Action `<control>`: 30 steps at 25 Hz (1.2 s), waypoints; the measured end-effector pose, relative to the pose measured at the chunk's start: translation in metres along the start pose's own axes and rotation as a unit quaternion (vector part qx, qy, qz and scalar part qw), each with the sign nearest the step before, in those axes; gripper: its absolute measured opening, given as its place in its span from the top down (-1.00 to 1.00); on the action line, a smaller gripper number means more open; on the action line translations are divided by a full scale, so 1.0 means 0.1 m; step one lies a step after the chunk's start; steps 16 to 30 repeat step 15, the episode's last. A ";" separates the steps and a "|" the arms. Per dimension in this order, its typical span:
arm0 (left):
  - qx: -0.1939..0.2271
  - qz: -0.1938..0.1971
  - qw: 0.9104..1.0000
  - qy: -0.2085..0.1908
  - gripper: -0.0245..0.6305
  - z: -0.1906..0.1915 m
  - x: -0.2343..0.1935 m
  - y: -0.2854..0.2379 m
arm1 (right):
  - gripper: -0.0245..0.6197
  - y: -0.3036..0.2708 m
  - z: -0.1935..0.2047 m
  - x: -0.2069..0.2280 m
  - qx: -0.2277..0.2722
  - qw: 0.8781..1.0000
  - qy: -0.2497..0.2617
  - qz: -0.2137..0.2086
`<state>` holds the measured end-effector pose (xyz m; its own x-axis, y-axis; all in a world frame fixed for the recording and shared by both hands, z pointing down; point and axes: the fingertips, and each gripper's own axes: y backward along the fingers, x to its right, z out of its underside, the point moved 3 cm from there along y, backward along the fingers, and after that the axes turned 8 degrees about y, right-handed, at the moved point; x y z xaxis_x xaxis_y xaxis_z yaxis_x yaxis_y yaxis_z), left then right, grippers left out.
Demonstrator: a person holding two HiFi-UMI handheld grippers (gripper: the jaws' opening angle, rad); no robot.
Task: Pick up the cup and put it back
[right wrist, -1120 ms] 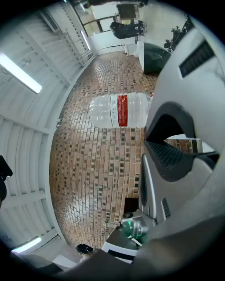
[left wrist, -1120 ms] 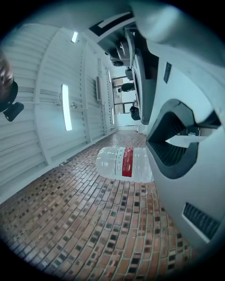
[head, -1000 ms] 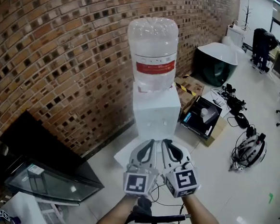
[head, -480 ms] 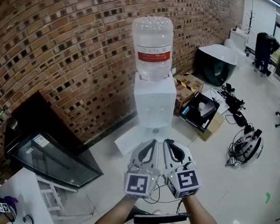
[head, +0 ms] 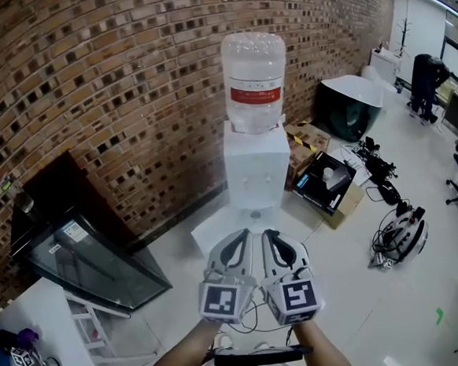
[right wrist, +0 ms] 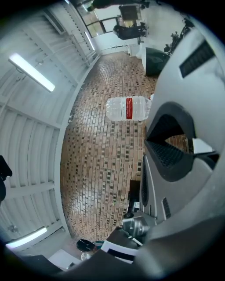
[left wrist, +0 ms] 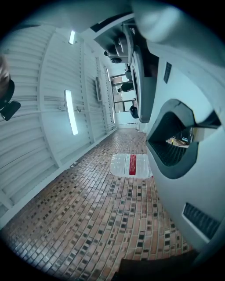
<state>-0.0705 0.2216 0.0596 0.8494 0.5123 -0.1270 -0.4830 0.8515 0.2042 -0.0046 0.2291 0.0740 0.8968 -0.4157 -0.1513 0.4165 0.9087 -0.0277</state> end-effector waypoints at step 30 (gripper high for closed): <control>0.006 0.026 1.000 0.007 0.92 -0.03 -0.04 0.21 | 0.92 0.10 -0.02 -0.21 -0.001 1.000 0.010 0.024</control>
